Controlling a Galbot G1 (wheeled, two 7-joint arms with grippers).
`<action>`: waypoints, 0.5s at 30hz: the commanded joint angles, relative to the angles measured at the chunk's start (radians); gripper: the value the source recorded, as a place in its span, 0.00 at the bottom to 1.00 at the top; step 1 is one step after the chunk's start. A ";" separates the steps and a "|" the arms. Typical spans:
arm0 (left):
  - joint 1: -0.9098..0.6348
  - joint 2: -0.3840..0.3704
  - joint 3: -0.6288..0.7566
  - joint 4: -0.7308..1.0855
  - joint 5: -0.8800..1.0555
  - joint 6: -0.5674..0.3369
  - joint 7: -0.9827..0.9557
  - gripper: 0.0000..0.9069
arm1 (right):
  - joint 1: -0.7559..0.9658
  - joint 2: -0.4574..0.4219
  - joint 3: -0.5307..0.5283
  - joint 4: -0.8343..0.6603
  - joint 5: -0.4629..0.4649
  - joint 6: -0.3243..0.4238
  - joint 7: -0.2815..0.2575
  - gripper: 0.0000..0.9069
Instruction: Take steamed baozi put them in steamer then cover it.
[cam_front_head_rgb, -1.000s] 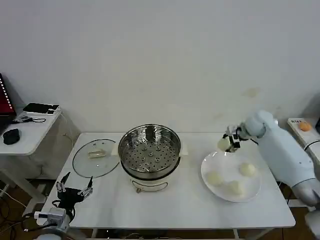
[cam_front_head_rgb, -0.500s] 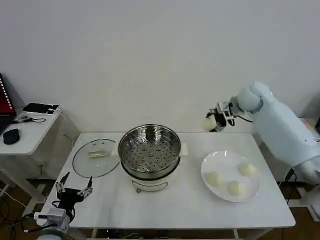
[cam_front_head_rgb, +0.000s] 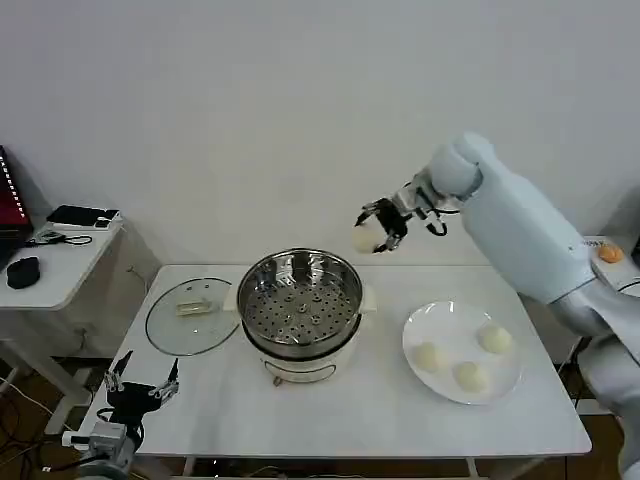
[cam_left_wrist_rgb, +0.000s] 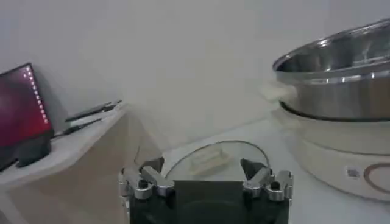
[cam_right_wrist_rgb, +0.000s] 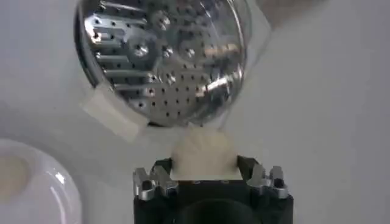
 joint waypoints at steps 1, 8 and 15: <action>0.000 -0.009 0.004 0.001 0.012 0.009 0.001 1.00 | 0.022 0.063 -0.108 0.070 -0.138 0.274 0.052 0.82; 0.004 -0.011 0.005 -0.010 0.025 0.016 0.004 1.00 | 0.004 0.073 -0.130 0.157 -0.374 0.326 0.124 0.81; 0.017 -0.022 0.005 -0.017 0.036 0.016 0.004 1.00 | -0.008 0.120 -0.141 0.158 -0.577 0.363 0.195 0.82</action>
